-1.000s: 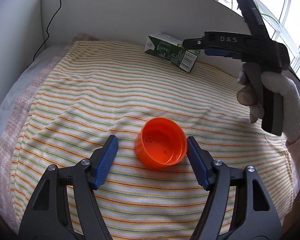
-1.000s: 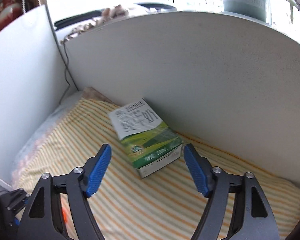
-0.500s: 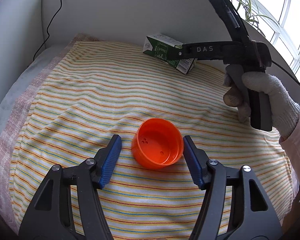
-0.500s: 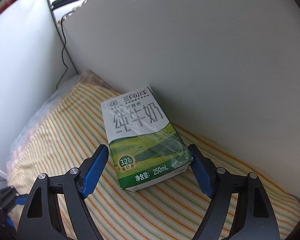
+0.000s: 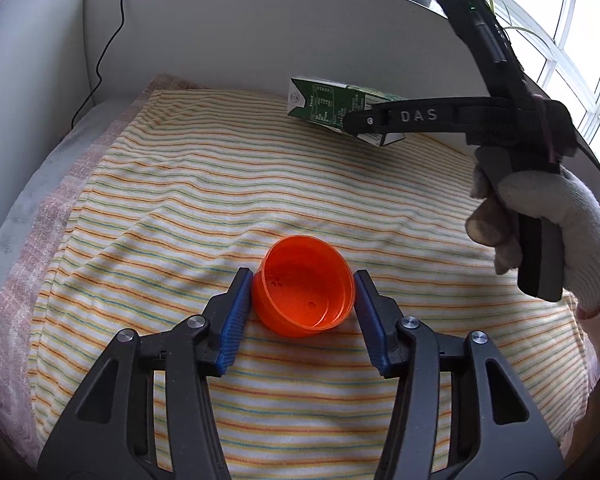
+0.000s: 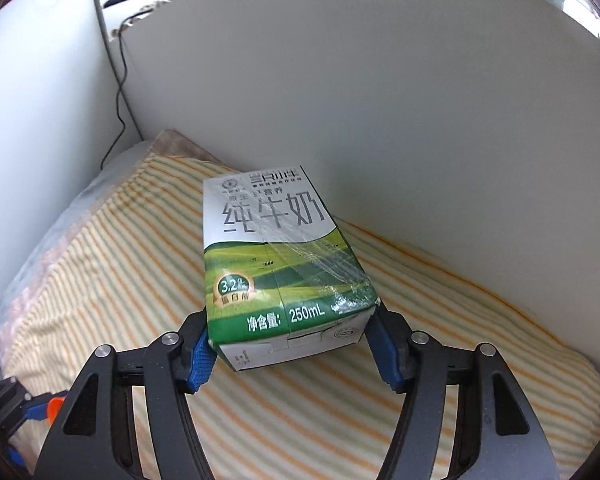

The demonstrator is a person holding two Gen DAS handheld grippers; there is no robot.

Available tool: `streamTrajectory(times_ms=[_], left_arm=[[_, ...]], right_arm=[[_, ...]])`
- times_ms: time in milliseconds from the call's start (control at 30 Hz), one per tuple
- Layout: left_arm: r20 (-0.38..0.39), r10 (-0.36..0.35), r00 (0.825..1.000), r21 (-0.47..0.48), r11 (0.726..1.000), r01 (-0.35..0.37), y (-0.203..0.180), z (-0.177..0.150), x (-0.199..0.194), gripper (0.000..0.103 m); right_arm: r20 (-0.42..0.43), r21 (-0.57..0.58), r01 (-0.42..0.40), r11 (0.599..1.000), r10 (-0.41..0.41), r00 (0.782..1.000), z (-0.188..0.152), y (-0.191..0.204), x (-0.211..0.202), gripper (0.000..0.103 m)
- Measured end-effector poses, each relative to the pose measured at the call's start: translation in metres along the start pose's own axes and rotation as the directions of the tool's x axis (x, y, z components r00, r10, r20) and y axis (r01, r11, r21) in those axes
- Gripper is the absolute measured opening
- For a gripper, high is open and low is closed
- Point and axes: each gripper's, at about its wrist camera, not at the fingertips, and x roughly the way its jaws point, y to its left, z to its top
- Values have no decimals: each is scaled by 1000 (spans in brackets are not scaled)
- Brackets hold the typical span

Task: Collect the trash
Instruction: 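Close the left tool on the orange cap while the right tool grasps the milk carton, then carry the orange cap and milk carton down over the blue wastebasket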

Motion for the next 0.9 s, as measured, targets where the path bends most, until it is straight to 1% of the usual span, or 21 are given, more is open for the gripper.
streamTrajectory(times_ms=[200,367,500,600,833,900], left_arm=[[-5,-23,1000,-16,1000,23,2,-15,-22,52],[-4,-20,1000,-7,1000,20,2,-34,-44,52],[7,-11,1000,-9,1000,12,2,-50,-67,52],[16,-3,1000,-8,1000,3,1,-61,-81,52],[41,9,999,3,1000,-9,-3,-82,-107,52],[48,12,999,12,1000,-12,-5,-88,-114,52]], right_arm=[[35,-17,17,1000,-16,999,-20,16,-39,63],[65,2,21,1000,-21,998,-44,21,-70,63],[101,18,-2,1000,0,995,-64,29,-99,63],[131,17,-13,1000,11,991,-81,45,-118,63],[174,8,-41,999,39,984,-123,76,-162,63],[184,7,-45,999,43,982,-135,80,-179,63]])
